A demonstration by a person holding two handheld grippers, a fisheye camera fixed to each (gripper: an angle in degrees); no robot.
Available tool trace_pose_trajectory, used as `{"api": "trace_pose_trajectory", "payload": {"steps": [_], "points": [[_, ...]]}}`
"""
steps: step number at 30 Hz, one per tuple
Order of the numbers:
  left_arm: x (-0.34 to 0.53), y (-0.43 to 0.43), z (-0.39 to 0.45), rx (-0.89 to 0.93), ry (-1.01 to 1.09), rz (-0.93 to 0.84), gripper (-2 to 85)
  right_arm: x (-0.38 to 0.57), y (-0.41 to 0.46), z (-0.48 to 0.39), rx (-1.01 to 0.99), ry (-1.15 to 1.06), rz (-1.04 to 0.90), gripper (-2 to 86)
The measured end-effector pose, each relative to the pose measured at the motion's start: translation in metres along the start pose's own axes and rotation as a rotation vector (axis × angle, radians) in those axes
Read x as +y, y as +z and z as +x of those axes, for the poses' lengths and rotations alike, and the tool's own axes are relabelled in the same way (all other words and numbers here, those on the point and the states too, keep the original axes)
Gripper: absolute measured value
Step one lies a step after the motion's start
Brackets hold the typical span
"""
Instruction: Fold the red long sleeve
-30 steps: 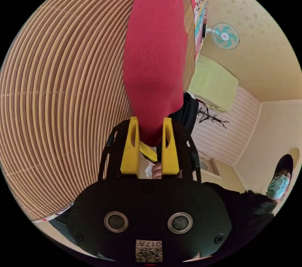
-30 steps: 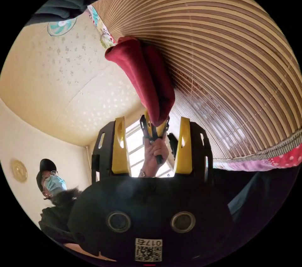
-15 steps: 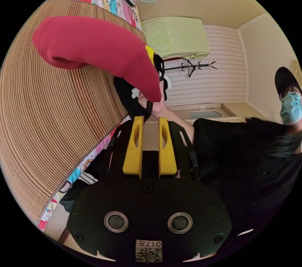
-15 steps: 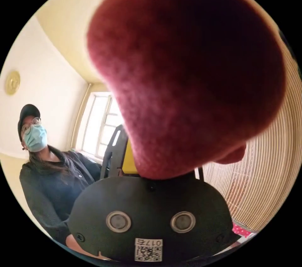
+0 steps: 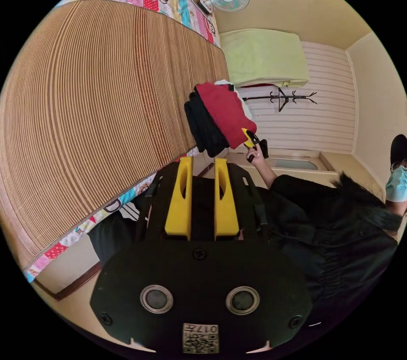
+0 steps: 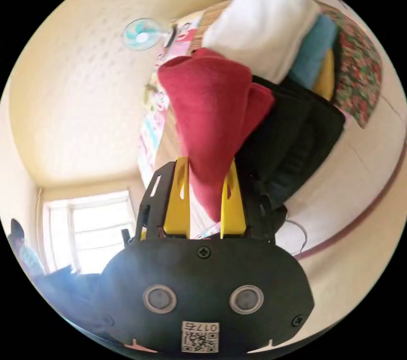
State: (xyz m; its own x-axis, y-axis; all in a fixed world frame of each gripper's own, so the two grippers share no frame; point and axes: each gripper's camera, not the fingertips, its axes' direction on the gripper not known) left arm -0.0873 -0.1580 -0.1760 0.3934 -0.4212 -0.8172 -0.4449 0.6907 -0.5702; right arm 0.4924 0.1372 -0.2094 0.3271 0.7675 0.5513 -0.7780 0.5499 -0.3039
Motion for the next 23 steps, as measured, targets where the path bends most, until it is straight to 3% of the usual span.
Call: {"api": "trace_pose_trajectory", "payload": {"steps": [4, 8, 12, 14, 17, 19, 23], "points": [[0.007, -0.046, 0.006, -0.035, -0.007, 0.096, 8.0, 0.125, 0.015, -0.01, -0.014, -0.085, 0.191, 2.7], [0.028, -0.094, -0.013, -0.125, -0.136, 0.191, 6.7, 0.193, 0.096, -0.058, 0.137, -0.178, 0.151, 1.0], [0.054, -0.152, -0.025, -0.467, -0.315, 0.277, 5.4, 0.258, 0.209, -0.206, 0.269, -0.694, -0.057, 0.4], [0.077, -0.2, -0.034, -0.609, -0.401, 0.388, 6.4, 0.306, 0.236, -0.281, 0.367, -0.938, -0.012, 0.4], [0.113, -0.259, -0.057, -0.659, -0.512, 0.525, 8.3, 0.395, 0.244, -0.378, 0.43, -1.21, 0.213, 0.3], [0.141, -0.292, -0.075, -0.655, -0.605, 0.619, 10.1, 0.451, 0.229, -0.421, 0.281, -1.257, 0.351, 0.3], [0.202, -0.337, -0.133, -0.498, -0.793, 0.764, 13.3, 0.484, 0.201, -0.436, -0.254, -1.204, 0.282, 0.3]]}}
